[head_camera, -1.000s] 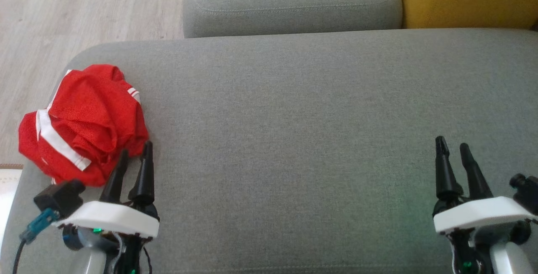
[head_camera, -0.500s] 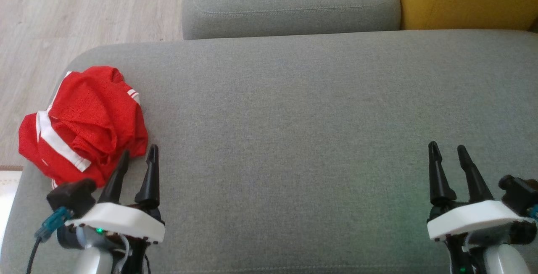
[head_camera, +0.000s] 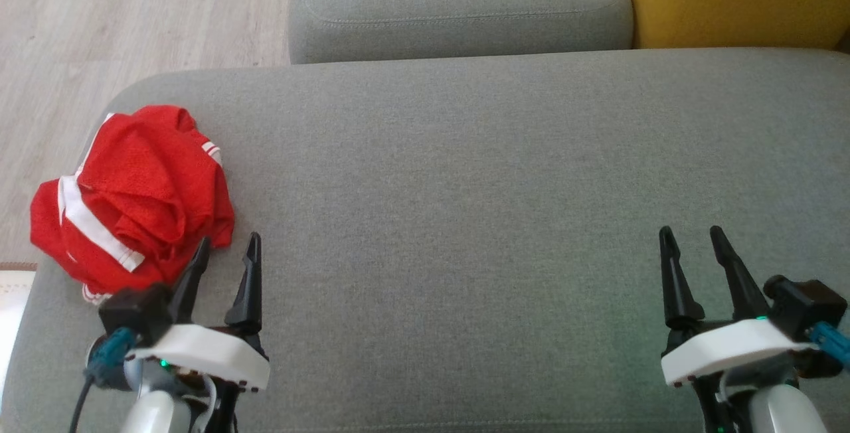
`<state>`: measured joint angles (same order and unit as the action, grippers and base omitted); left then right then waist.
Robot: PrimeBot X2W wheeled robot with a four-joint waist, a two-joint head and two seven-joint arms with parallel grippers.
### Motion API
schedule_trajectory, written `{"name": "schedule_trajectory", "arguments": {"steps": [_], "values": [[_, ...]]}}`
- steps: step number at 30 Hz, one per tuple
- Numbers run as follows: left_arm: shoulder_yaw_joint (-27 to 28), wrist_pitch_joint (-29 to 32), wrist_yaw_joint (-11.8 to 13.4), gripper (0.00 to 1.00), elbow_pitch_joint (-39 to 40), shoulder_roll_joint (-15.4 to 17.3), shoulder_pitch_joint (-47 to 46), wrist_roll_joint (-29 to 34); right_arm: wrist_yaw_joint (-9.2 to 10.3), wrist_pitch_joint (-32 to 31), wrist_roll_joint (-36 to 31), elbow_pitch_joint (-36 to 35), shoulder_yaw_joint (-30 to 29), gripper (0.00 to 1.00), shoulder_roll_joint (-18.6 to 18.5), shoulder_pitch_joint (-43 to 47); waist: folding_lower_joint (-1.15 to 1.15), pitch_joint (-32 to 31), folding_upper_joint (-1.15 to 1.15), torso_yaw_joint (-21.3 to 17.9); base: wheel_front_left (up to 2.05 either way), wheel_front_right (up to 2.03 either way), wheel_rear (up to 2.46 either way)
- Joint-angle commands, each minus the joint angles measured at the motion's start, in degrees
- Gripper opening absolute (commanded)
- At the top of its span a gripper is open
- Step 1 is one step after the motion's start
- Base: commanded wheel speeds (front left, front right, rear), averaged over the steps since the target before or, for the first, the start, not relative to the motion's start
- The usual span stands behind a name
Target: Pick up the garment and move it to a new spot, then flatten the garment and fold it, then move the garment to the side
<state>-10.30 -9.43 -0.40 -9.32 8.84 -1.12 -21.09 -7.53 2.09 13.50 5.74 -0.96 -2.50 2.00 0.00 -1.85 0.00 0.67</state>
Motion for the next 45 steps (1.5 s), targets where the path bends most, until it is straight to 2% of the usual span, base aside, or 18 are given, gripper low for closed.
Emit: {"name": "schedule_trajectory", "arguments": {"steps": [1,14,35,40,45], "values": [[1.52,-0.89,0.48,1.00,1.89,1.49,-1.56,2.18,0.04,0.76,-2.02,-2.52,1.48,1.00,-0.35,-0.89,0.00,0.01,0.00,0.03,0.00,0.00,0.00],[0.44,-1.76,1.35,1.00,1.71,1.76,-1.27,7.42,0.04,1.45,-7.17,-3.29,1.92,1.00,-0.38,-0.24,0.00,-0.08,0.00,0.33,0.00,0.00,0.00],[0.37,-2.39,1.64,1.00,1.25,1.83,-1.80,5.48,0.04,2.01,-4.66,-2.47,1.31,1.00,-0.38,-0.27,0.00,0.34,0.00,0.48,0.00,0.00,0.00],[0.52,-2.71,1.90,1.00,1.14,1.92,-2.42,5.25,0.04,2.00,-4.48,-2.66,1.44,1.00,-0.38,-0.34,0.00,0.59,0.00,1.96,0.00,0.00,0.00],[0.90,-3.09,2.40,1.00,0.77,1.89,-3.28,4.96,0.04,1.68,-4.68,-3.39,1.88,1.00,-0.38,-0.58,0.00,0.87,0.00,5.03,0.00,0.00,0.00]]}}
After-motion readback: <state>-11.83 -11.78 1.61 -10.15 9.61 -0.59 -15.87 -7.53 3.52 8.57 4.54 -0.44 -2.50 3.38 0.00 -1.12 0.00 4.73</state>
